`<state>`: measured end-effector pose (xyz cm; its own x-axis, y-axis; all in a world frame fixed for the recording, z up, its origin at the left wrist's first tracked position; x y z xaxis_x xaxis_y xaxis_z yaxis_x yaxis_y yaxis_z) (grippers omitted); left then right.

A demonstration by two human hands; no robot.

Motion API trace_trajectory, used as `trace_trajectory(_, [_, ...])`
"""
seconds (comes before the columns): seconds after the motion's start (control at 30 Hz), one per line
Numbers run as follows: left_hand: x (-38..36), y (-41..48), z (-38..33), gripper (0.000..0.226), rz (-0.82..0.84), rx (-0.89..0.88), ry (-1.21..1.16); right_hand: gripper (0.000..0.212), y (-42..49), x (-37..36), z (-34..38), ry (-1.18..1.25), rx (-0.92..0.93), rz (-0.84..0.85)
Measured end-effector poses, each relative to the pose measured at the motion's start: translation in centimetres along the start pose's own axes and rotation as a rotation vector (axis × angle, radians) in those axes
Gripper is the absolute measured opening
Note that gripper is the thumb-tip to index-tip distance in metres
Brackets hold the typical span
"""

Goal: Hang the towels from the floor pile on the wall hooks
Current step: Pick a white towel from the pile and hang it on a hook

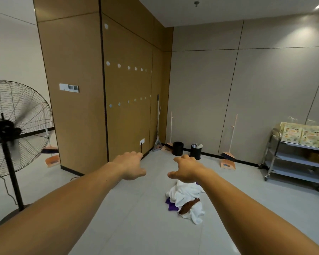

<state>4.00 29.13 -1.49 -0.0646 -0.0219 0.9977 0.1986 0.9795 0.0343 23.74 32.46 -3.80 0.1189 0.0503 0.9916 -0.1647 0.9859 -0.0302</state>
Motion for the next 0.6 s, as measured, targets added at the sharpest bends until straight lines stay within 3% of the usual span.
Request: trace_trajectory(0.6, [-2.0, 32.1, 13.2, 0.058, 0.042, -0.149, -0.009, 0.081, 31.5, -1.3, 2.1, 0.040, -0.094, 0.008])
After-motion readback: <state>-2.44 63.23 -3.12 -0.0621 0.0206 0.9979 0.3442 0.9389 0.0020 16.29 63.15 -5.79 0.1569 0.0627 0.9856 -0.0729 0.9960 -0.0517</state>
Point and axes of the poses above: each hand's wrist, its own y-axis towards the middle knuckle, its own x-axis out of the back of the hand, z = x × y, the point moved 6 cm from there along y, towards the middle knuckle, and after that the axes turned 3 degrees about -x, right-handed, at the moved point
